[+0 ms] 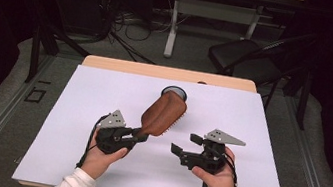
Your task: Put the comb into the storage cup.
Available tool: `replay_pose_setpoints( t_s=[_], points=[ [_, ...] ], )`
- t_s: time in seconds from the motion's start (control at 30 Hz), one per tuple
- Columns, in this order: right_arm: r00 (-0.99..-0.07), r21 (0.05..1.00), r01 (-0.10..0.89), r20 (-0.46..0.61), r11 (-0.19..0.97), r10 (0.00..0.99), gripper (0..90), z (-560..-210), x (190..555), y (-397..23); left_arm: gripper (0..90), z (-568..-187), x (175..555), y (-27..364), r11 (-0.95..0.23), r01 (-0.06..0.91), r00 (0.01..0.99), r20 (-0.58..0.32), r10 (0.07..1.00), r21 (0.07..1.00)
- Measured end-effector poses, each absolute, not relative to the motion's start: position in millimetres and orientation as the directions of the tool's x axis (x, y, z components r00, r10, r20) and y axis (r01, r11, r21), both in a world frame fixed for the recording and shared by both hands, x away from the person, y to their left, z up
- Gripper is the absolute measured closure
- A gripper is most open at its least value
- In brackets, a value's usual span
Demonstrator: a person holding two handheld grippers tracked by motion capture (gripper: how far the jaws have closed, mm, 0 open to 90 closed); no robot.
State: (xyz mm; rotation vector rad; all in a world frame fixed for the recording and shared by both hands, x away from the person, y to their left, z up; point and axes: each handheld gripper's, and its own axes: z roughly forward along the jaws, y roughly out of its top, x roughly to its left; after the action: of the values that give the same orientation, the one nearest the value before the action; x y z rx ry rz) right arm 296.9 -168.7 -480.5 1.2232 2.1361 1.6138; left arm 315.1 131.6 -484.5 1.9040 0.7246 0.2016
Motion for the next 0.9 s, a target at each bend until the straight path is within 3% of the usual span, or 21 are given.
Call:
replay_pose_setpoints(
  t_s=[0.9],
  points=[
    [-0.655,0.863,0.506,0.389,-0.006,0.648,15.0,-449,320,-159,72.7,-489,315,130,-0.263,0.398,0.810,-0.203,0.550,0.879]
  ],
)
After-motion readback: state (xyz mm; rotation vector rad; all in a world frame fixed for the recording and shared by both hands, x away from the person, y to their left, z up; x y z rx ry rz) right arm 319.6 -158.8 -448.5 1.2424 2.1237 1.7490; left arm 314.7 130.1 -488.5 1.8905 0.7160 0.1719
